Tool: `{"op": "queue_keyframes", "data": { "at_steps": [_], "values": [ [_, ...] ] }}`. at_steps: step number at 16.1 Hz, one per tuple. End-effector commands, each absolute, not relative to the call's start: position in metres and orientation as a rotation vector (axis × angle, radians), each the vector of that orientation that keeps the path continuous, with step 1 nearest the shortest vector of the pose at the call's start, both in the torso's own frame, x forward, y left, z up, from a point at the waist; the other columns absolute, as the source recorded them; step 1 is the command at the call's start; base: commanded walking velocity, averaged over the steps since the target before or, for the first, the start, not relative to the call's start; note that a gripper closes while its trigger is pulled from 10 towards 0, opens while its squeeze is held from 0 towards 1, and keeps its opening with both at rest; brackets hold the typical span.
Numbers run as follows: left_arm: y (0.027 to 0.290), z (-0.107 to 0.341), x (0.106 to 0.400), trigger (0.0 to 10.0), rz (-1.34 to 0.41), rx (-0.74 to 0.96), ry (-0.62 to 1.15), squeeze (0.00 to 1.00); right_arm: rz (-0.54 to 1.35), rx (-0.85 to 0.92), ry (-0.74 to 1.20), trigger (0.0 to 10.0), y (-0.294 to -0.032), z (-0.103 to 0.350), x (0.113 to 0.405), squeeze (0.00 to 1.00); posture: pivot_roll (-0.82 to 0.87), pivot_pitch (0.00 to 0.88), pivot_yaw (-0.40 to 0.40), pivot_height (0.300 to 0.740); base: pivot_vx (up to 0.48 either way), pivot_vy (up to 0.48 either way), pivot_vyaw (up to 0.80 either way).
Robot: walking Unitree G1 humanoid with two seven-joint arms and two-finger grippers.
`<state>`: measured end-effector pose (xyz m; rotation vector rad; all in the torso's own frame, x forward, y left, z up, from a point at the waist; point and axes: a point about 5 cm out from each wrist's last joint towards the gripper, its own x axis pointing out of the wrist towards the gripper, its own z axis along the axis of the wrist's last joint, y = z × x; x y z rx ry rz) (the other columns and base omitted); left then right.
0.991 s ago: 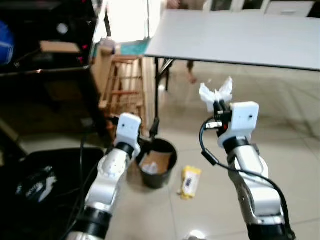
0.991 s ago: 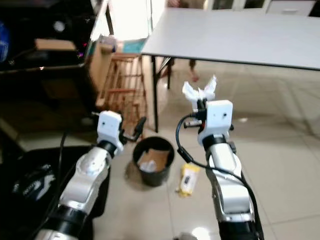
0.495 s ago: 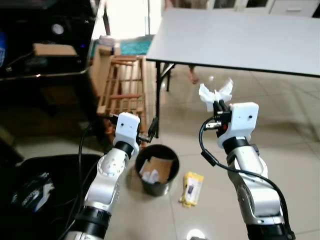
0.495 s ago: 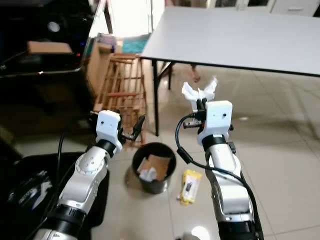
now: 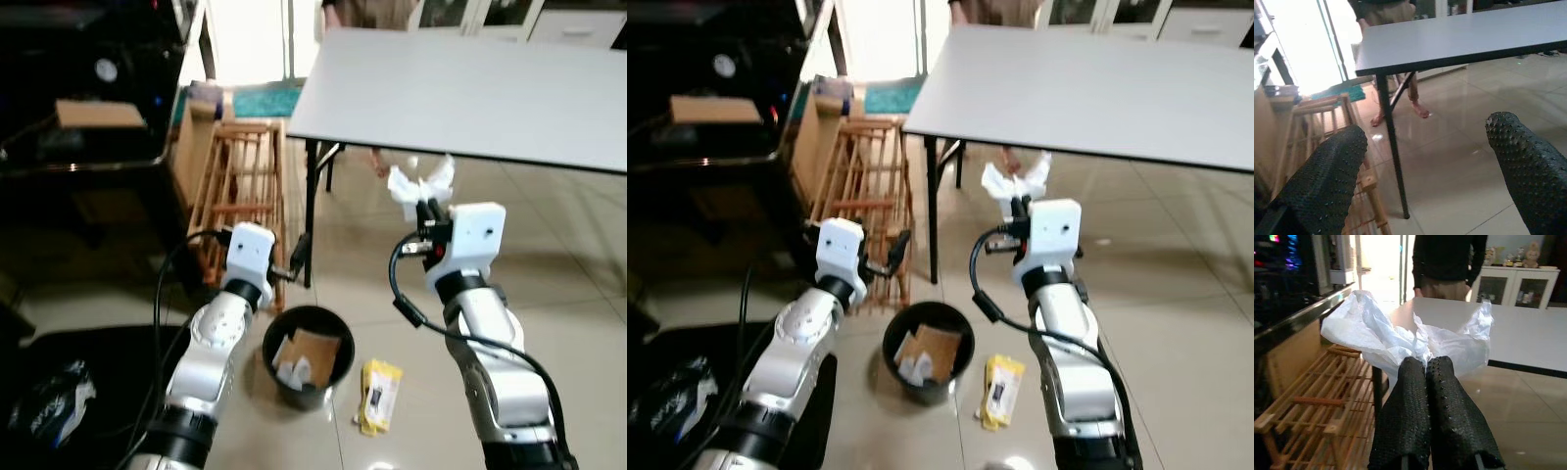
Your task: Picking trash to rubbish bin
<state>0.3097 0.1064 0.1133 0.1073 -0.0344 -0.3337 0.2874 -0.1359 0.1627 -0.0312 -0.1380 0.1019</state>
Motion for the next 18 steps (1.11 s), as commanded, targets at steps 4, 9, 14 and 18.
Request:
{"op": "queue_keyframes", "data": {
  "at_steps": [4, 9, 14, 18],
  "values": [
    [0.0974, 0.1129, 0.3079, 10.0, -0.36, 0.11, -0.029, 0.0, 0.075, -0.039, -0.132, 0.0, -0.1426, 0.1619, 0.2853, 0.0, -0.04, 0.09, 0.014, 0.74, 0.262, 0.0, 0.0],
    [0.0972, 0.1127, 0.3063, 10.0, -0.362, 0.109, -0.03, 0.0, 0.08, -0.04, -0.126, 0.0, -0.1422, 0.1608, 0.2846, 0.0, -0.04, 0.095, 0.012, 0.74, 0.0, 0.0, 0.0],
    [0.097, 0.1127, 0.3059, 10.0, -0.361, 0.114, -0.029, 0.0, 0.089, -0.059, -0.123, 0.0, -0.1403, 0.1595, 0.2836, 0.0, -0.04, 0.101, 0.015, 0.74, 0.0, 0.0, 0.0],
    [0.0976, 0.1128, 0.3069, 10.0, -0.362, 0.12, -0.027, 0.0, 0.093, -0.066, -0.125, 0.0, -0.139, 0.1588, 0.2834, 0.0, -0.04, 0.096, 0.019, 0.74, 0.0, 0.0, 0.38]
  ]
}}
